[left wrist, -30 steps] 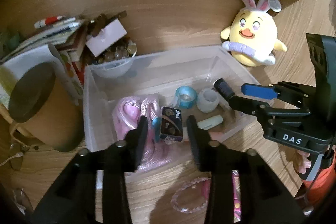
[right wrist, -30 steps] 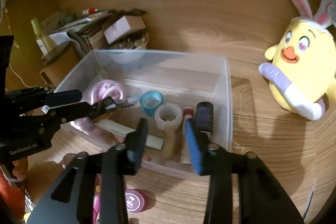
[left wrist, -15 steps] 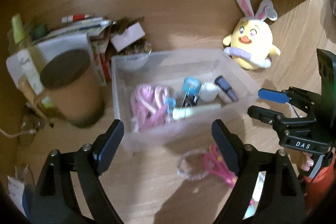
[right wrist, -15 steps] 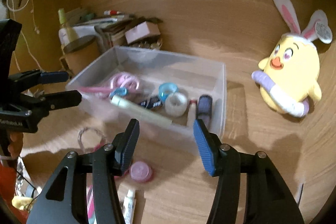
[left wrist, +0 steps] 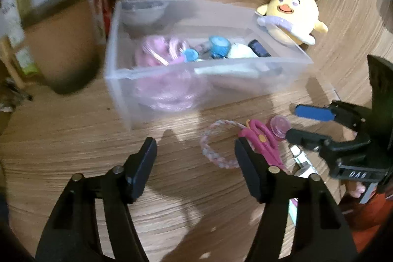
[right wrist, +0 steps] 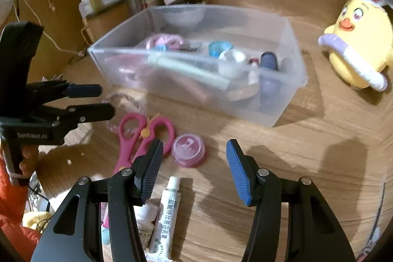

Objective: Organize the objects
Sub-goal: 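Grasp the pink lip balm tin with the right tool, then carry the lip balm tin into the clear box and release it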

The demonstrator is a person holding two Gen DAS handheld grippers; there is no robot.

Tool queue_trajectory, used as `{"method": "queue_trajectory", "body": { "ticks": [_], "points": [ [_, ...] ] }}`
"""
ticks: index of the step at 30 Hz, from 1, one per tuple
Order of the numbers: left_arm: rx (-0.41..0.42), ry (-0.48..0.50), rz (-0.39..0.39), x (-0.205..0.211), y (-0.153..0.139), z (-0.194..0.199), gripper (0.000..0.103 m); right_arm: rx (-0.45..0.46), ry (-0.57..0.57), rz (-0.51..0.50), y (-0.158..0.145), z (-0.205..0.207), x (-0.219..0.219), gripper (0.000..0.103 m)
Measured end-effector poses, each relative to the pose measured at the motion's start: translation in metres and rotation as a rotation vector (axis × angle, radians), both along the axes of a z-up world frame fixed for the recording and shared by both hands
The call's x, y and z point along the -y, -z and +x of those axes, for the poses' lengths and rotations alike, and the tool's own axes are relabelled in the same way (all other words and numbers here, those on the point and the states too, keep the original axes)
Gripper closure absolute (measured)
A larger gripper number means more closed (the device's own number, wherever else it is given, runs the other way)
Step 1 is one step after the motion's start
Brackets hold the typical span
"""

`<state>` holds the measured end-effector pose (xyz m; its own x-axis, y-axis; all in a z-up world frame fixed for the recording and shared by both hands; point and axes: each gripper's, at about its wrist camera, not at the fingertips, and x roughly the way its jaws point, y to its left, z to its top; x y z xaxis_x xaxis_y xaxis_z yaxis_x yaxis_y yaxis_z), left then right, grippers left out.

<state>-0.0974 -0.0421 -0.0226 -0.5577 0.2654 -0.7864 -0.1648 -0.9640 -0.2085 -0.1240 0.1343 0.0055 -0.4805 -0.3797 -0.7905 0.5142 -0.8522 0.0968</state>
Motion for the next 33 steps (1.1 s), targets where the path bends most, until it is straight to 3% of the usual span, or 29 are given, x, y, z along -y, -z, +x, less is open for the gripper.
{"method": "queue_trajectory", "body": {
  "ticks": [2,5,10,12,22,33],
  "points": [
    [0.019,0.018,0.029,-0.002,0.004,-0.003,0.050,0.013,-0.006,0.002,0.005,0.000,0.001,0.053],
    [0.032,0.045,0.049,-0.006,0.007,-0.007,0.069,0.019,-0.016,0.007,0.009,0.000,0.004,0.054],
    [0.016,0.047,0.054,-0.010,0.004,-0.007,0.094,0.020,-0.018,0.000,0.010,-0.004,0.007,0.065],
    [-0.008,0.033,0.047,-0.008,0.000,-0.004,0.095,0.022,-0.016,0.004,0.011,-0.005,0.008,0.072],
    [-0.116,-0.014,0.016,0.002,-0.035,0.008,0.098,-0.020,0.014,-0.017,0.003,-0.003,0.003,0.073],
    [-0.246,-0.025,0.028,0.003,-0.084,0.013,0.098,-0.124,0.040,-0.085,-0.040,0.002,-0.008,0.073]
  ]
}}
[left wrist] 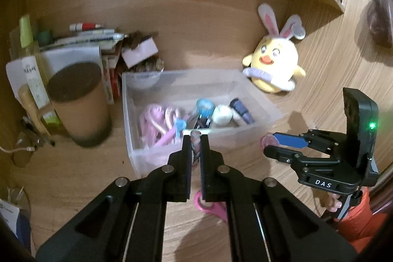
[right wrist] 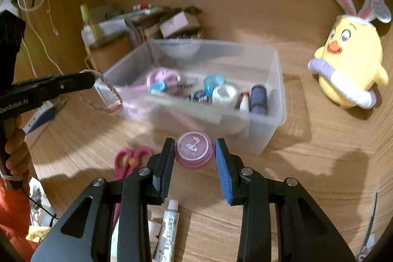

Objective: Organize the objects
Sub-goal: 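Carry the lip balm tin into the clear box and release it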

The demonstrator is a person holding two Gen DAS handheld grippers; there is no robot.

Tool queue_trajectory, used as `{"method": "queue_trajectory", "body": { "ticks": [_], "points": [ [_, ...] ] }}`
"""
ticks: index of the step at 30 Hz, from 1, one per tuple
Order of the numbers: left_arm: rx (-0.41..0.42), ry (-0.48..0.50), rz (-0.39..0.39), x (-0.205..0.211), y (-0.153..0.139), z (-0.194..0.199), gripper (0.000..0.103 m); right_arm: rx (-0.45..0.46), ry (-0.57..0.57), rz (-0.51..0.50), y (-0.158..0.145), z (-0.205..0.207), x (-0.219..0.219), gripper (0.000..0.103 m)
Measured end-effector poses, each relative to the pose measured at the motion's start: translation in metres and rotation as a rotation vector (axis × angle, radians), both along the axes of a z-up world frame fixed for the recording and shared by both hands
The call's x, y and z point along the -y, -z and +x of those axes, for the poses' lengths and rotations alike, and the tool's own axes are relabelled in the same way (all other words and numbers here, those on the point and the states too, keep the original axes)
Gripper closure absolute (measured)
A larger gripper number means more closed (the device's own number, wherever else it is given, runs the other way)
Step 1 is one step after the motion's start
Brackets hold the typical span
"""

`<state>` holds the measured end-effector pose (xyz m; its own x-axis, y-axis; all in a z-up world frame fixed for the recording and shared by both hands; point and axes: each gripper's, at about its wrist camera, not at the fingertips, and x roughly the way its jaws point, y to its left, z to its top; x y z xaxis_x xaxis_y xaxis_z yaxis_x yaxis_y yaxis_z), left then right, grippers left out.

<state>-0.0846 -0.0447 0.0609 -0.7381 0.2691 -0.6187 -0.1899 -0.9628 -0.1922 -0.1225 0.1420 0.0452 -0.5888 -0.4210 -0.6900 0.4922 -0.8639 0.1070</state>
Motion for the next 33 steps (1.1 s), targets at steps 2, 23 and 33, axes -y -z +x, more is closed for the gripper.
{"method": "queue_trajectory", "body": {
  "ticks": [2,23,33],
  "points": [
    [-0.020,0.003,0.001,-0.002,-0.007,-0.002,0.098,-0.021,0.005,-0.015,-0.009,-0.002,-0.001,0.073],
    [0.002,-0.056,-0.041,-0.005,-0.008,-0.062,0.098,-0.048,0.104,0.018,-0.020,-0.067,0.007,0.073],
    [0.083,-0.077,-0.088,-0.007,0.022,-0.081,0.089,-0.001,0.130,0.066,0.005,-0.082,0.008,0.072]
  ]
}}
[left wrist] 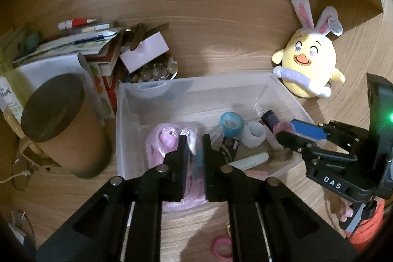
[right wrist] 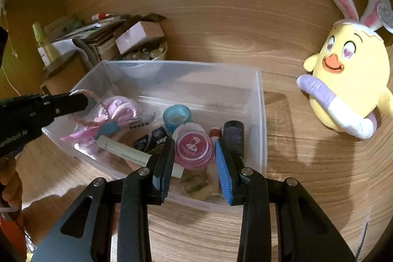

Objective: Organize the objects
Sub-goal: 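Move both tools back to the pile and grasp the white ointment tube with the right tool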

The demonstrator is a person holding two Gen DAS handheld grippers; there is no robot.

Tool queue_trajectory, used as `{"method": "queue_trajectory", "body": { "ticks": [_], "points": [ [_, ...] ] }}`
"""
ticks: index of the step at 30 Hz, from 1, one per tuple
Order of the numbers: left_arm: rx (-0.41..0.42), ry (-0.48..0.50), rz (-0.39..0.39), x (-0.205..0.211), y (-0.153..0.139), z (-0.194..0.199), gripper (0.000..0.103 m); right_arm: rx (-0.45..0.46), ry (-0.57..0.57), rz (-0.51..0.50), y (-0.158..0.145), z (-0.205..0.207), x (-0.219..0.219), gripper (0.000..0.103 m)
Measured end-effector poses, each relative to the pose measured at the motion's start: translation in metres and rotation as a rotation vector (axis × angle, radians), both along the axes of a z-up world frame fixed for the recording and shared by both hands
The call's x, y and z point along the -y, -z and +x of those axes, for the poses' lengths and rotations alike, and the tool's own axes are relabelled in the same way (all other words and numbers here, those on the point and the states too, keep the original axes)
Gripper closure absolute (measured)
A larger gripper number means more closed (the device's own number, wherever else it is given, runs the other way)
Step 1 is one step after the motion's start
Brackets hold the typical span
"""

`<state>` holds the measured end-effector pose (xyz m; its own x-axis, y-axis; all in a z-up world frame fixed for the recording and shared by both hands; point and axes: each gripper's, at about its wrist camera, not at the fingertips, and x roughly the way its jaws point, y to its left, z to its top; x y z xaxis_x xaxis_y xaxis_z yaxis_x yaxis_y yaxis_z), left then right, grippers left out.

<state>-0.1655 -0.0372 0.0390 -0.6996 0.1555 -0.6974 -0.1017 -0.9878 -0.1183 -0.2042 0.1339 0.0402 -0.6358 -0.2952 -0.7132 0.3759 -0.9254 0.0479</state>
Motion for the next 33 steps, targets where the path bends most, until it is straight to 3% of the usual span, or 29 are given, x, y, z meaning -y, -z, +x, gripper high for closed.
{"method": "queue_trajectory", "body": {
  "ticks": [2,4,10,14,23,33],
  "points": [
    [-0.013,-0.006,-0.009,-0.001,-0.003,0.006,0.074,-0.002,-0.003,0.019,-0.001,0.001,0.001,0.070],
    [-0.046,-0.023,-0.029,-0.002,-0.010,0.014,0.050,-0.013,-0.005,0.022,-0.004,0.005,0.001,0.064],
    [-0.125,-0.046,-0.060,-0.005,-0.030,0.039,0.010,-0.073,-0.008,0.016,-0.021,0.024,-0.005,0.049],
    [-0.130,-0.056,-0.057,-0.005,-0.033,0.054,0.005,-0.097,-0.012,0.002,-0.029,0.043,-0.013,0.038],
    [-0.024,-0.056,-0.033,-0.006,-0.002,0.077,0.004,-0.106,-0.007,0.020,-0.023,0.085,-0.028,0.037],
    [0.138,-0.023,-0.008,-0.027,0.053,0.096,0.004,0.021,-0.018,0.007,0.023,0.119,-0.041,0.037]
  ]
}}
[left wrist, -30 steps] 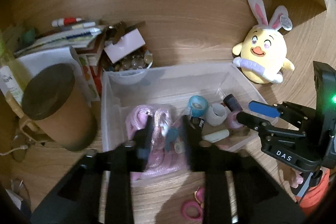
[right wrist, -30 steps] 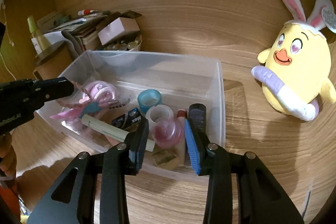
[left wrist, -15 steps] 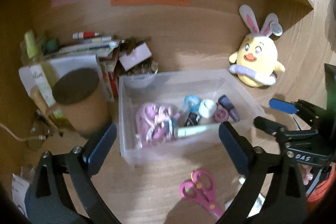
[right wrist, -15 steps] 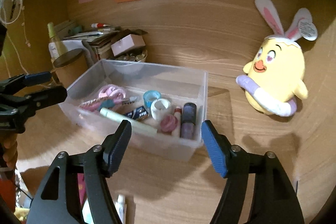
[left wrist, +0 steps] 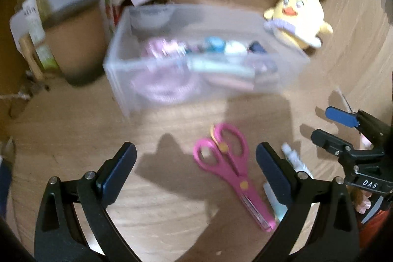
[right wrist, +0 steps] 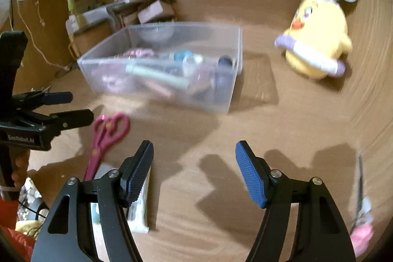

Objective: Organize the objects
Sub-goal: 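Move both tools back to the pile and grasp the white ointment tube with the right tool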

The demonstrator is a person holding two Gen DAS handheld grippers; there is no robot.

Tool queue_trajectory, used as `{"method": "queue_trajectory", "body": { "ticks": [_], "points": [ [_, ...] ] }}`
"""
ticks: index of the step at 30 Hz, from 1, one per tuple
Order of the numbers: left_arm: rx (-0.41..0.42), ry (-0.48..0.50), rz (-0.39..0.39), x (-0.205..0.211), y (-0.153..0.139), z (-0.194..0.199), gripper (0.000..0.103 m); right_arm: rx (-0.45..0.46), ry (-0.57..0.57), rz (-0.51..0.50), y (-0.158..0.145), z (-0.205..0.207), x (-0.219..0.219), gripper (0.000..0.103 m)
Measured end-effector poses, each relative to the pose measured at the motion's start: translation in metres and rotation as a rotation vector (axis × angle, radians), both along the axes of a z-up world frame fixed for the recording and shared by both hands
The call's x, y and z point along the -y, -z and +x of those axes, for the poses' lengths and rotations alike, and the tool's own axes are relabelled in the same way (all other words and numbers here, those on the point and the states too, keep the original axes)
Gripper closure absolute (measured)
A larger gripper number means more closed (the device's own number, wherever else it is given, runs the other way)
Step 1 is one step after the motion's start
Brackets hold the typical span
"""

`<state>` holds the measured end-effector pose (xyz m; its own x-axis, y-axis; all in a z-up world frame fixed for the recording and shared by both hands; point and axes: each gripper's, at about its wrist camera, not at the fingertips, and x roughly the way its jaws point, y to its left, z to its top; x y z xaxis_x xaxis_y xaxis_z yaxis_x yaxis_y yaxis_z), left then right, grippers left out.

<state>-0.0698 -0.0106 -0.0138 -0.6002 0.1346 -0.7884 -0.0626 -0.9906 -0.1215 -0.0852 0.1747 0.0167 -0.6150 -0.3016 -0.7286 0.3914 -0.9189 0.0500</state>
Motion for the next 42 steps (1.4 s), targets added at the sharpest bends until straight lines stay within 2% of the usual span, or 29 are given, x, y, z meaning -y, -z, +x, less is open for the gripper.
{"method": "queue_trajectory", "body": {
  "ticks": [6,12,16,19,21,25,30,33,34,36,38,40,41,42],
  "points": [
    [0.046,0.019,-0.009,-0.017,0.017,0.005,0.004,0.051,-0.036,-0.016,0.018,0.015,0.004,0.037],
    [0.017,-0.026,-0.109,-0.018,0.022,0.010,0.004,0.061,-0.068,-0.017,0.022,0.021,0.011,0.037],
    [0.029,-0.037,-0.081,-0.005,0.023,0.013,0.004,0.076,-0.077,-0.024,0.026,0.021,0.013,0.037],
    [0.023,-0.046,-0.093,0.001,0.022,0.016,0.004,0.075,-0.080,-0.019,0.027,0.022,0.015,0.038],
    [0.016,-0.056,-0.111,0.004,0.022,0.017,0.004,0.067,-0.078,-0.015,0.027,0.024,0.014,0.042],
    [0.051,-0.051,-0.051,0.012,0.024,0.018,0.004,0.054,-0.084,-0.003,0.027,0.026,0.016,0.051],
    [0.024,-0.007,-0.064,-0.004,0.021,0.021,0.005,0.044,-0.084,-0.002,0.026,0.028,0.018,0.063],
    [0.025,0.032,-0.106,-0.016,0.025,0.017,0.021,0.039,-0.086,-0.004,0.026,0.029,0.019,0.072],
    [0.007,0.036,-0.131,-0.019,0.024,0.016,0.023,0.036,-0.087,-0.002,0.026,0.029,0.020,0.074],
    [-0.001,0.048,-0.118,-0.021,0.024,0.012,0.028,0.032,-0.087,0.000,0.027,0.030,0.020,0.078],
    [-0.015,0.059,-0.119,-0.022,0.024,0.010,0.037,0.031,-0.084,-0.003,0.028,0.030,0.020,0.082],
    [-0.024,0.071,-0.117,-0.023,0.022,0.009,0.059,0.034,-0.079,-0.009,0.027,0.029,0.019,0.088],
    [-0.029,0.083,-0.123,-0.024,0.022,0.009,0.063,0.037,-0.075,-0.015,0.027,0.028,0.018,0.088],
    [-0.032,0.087,-0.123,-0.025,0.021,0.009,0.073,0.040,-0.073,-0.021,0.027,0.026,0.017,0.088]
  ]
}}
